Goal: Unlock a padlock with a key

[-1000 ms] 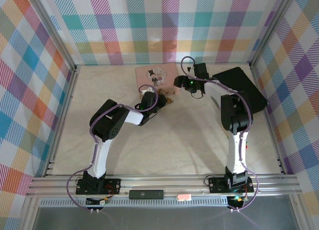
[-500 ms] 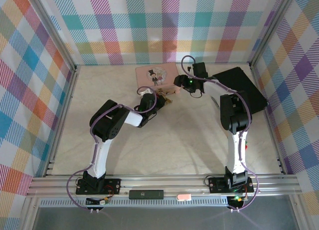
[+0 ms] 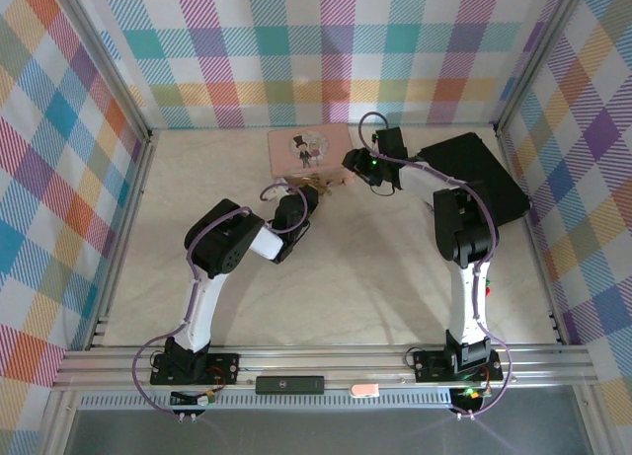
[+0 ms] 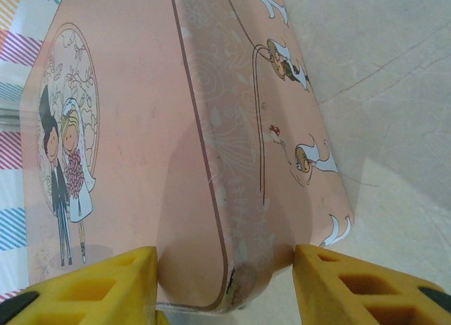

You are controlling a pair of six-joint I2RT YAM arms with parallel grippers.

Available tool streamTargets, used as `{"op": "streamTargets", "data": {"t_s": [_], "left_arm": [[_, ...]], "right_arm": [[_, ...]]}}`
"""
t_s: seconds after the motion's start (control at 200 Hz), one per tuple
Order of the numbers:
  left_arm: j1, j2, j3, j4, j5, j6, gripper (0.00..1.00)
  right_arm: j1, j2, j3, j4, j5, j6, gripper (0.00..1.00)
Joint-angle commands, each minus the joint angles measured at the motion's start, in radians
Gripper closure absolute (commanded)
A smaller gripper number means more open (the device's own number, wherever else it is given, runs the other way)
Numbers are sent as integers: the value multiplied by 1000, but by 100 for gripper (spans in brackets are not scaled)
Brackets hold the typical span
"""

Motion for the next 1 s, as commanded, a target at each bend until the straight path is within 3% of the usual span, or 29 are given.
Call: {"op": "streamTargets", "data": {"t_s": [0.0,0.31,0.515,0.725,0.865,0.99], "left_arm": [[3,7,-16,160,-78,-63,100],[19,-93,-110,162,-39,-46,100],[31,-234,-238,103,79,-4,100],[19,-441,-277,-273,296,89,100],[-27,-576,-279,-590,309,231,100],[-73,-629,-258,-766,346,278,100]], "right_arm": [[-5,-10,-39,-48,46,27,49],[-6,-61,-37,-40,24,8,47],[-5,-177,-79,-46,-2,-73,33],[-5,-338,-144,-189,0,-253,26],[-5,-501,-286,-260,60,-317,24],[-5,-664,-441,-279,100,-327,21]]}}
